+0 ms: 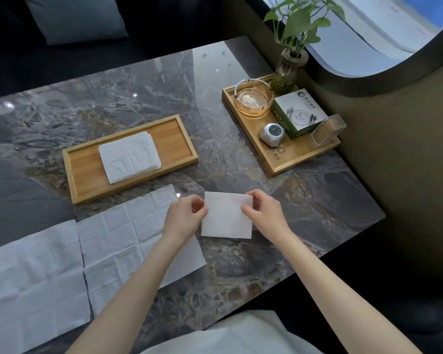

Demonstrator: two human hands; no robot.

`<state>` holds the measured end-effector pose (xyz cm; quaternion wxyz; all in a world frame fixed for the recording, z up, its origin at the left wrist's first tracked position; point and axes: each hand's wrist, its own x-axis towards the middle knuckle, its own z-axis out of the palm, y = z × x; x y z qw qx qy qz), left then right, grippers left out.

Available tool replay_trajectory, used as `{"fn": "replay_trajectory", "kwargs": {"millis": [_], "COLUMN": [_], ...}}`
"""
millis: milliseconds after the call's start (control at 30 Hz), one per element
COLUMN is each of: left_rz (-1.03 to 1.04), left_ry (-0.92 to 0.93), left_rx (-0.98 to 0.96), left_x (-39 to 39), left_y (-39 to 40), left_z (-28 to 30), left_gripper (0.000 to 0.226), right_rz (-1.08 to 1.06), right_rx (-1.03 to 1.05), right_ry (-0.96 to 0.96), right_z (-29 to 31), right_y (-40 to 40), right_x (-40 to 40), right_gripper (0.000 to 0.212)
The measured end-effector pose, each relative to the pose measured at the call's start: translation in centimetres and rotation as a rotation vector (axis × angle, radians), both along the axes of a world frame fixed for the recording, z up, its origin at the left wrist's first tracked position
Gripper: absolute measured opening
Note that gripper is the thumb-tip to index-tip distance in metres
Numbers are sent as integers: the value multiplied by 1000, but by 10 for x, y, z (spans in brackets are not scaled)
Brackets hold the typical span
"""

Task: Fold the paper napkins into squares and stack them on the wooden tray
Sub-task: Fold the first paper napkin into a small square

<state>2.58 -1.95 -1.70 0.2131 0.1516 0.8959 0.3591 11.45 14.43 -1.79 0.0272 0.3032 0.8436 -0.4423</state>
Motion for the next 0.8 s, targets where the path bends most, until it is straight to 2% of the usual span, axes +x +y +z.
{"fn": "replay_trajectory", "kwargs": {"millis": [200, 300, 367, 467, 567, 700, 800], "left_rz": [-27, -52, -171, -430, -475, -423, -376], "left_ry": [103, 296, 458, 483, 465, 412, 408], "left_rx": [-72, -49, -24, -169, -313, -362, -349], "left_x": [-1, 13, 27, 45, 50, 46, 42], "left_y": [4, 6, 6, 5, 3, -2, -5], "left_z": [-12, -12, -18, -36, -50, -53, -53], "left_gripper": [11, 17, 21, 42, 51, 56, 57], "right_rz": [24, 0, 27, 228, 332, 339, 318], "right_rx": [343, 601, 693, 619, 537, 616, 646], "right_ry": [-72, 77, 177, 130, -27, -145, -166], "right_z": [-14, -14, -15, -23, -39, -51, -50], "right_y": [-3, -11, -23, -45, -53, -39, -30], "right_x": [-3, 3, 11, 26, 37, 46, 50], "right_gripper": [28, 22, 24, 49, 66, 62, 62]}}
